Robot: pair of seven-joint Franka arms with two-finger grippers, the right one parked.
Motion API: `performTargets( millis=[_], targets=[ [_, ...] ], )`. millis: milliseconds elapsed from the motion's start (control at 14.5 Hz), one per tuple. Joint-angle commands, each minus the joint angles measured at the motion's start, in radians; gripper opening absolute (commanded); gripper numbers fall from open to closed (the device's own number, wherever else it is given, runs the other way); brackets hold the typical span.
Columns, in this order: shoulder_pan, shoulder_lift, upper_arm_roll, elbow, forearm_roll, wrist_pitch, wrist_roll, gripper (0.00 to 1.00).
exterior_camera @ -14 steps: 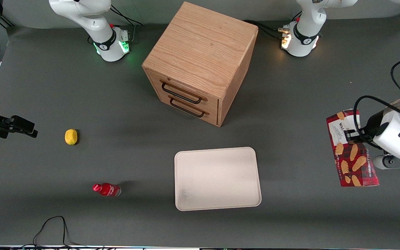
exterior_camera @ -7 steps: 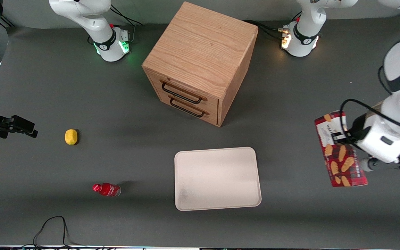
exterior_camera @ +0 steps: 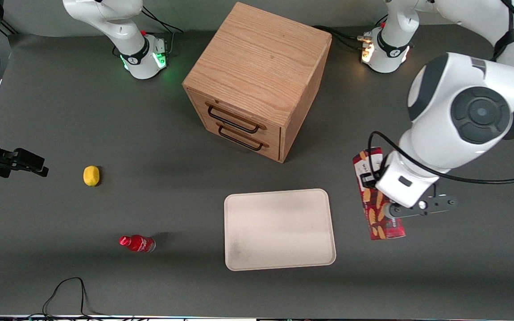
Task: Place red cookie box on tray
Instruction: 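Carry the box over the cream tray's edge with the left gripper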
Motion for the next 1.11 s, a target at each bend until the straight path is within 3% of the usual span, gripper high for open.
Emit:
performTargets(
  millis=[0, 761, 1037],
  targets=[
    [-0.049, 0.023, -0.003, 0.042, -0.005, 0.008, -0.052, 0.00],
    [-0.050, 0.153, -0.023, 0.047, 0.007, 0.141, -0.137, 0.00],
    [-0.049, 0.173, -0.020, -0.063, 0.031, 0.267, -0.132, 0.00]
  ],
)
